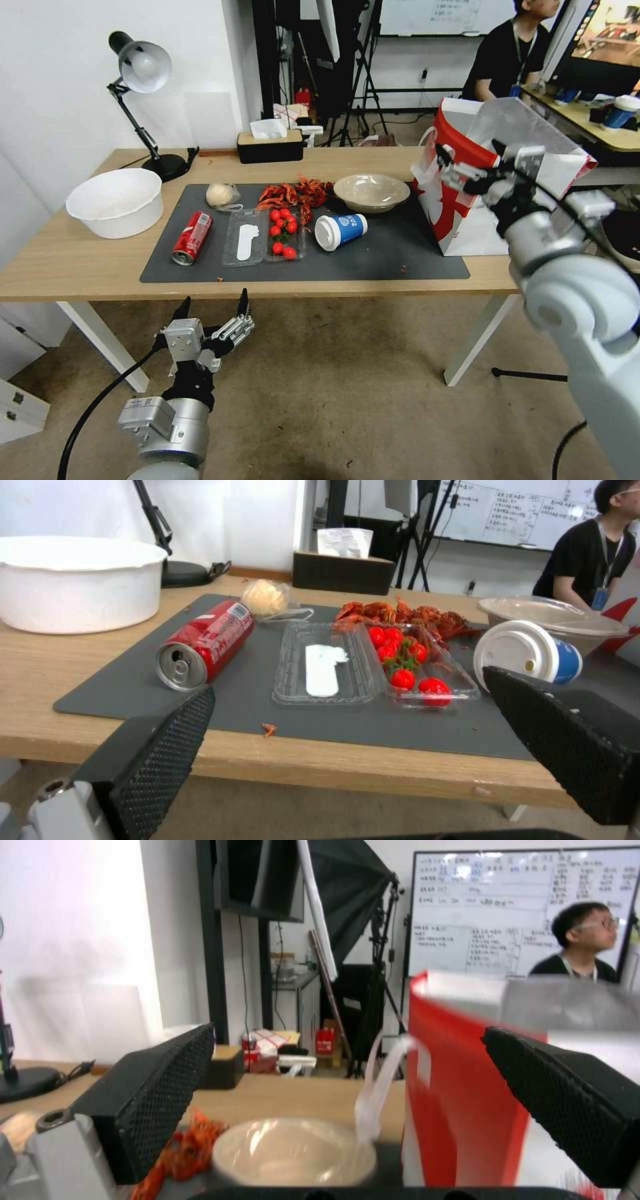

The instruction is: Pick up the trash from the table and place it into the takeout bag.

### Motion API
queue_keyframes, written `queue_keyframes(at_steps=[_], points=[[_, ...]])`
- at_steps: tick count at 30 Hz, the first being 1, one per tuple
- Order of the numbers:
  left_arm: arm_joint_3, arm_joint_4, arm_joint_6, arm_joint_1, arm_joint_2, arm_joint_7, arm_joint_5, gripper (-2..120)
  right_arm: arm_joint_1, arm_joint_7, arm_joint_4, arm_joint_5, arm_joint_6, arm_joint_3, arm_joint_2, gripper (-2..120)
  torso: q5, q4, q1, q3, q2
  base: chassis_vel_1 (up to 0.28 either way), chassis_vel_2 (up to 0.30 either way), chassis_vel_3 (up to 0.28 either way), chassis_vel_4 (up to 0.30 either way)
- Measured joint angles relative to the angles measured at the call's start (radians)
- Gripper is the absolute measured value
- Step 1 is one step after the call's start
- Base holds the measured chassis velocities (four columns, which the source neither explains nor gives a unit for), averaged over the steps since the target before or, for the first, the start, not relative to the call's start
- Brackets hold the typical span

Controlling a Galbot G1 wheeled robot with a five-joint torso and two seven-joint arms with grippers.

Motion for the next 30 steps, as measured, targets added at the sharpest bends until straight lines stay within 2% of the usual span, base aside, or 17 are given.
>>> queue_keyframes(at_steps=[2, 3, 7, 15, 18, 22, 30], points=[[0.0, 0.001, 0.0, 0.0, 0.0, 0.0, 0.0, 100, -0.091, 0.001, 0.033, -0.055, 0.029, 0.003, 0.037, 100, 0.0002, 0.0, 0.0, 0.0, 0.0, 0.0, 0.0, 0.0, 0.0], [0.0, 0.001, 0.0, 0.0, 0.0, 0.0, 0.0, 100, -0.091, 0.001, 0.033, -0.055, 0.029, 0.003, 0.037, 100, 0.0002, 0.0, 0.0, 0.0, 0.0, 0.0, 0.0, 0.0, 0.0], [-0.009, 0.013, -0.002, -0.009, 0.0, 0.0, -0.002, 100, -0.262, 0.018, 0.052, -0.178, 0.14, -0.009, 0.136, 100, 0.0, -0.0003, 0.0, 0.0, 0.0, 0.0, 0.0, 0.0, 0.0], [-0.013, 0.014, -0.002, -0.012, 0.0, 0.0, -0.01, 100, -0.358, 0.026, 0.039, -0.254, 0.226, -0.028, 0.185, 100, 0.0, -0.0001, 0.0, 0.0, 0.0, 0.0, 0.0, 0.0, 0.0], [-0.012, 0.014, -0.002, -0.008, 0.0, 0.0, -0.011, 100, -0.416, 0.021, -0.001, -0.322, 0.317, -0.05, 0.217, 100, 0.0002, -0.0002, 0.0, 0.0, 0.0, 0.0, 0.0, 0.0, 0.0], [-0.01, 0.013, -0.003, -0.008, 0.0, 0.0, -0.012, 100, -0.448, 0.029, -0.042, -0.368, 0.378, -0.076, 0.24, 100, 0.0001, -0.0002, 0.0, 0.0, 0.0, 0.0, 0.0, 0.0, 0.0], [-0.009, 0.012, -0.005, -0.001, 0.0, 0.001, -0.012, 100, -0.48, 0.049, -0.08, -0.417, 0.44, -0.115, 0.263, 100, 0.0001, -0.0002, 0.0, 0.0, 0.0, 0.0, 0.0, 0.0, 0.0]])
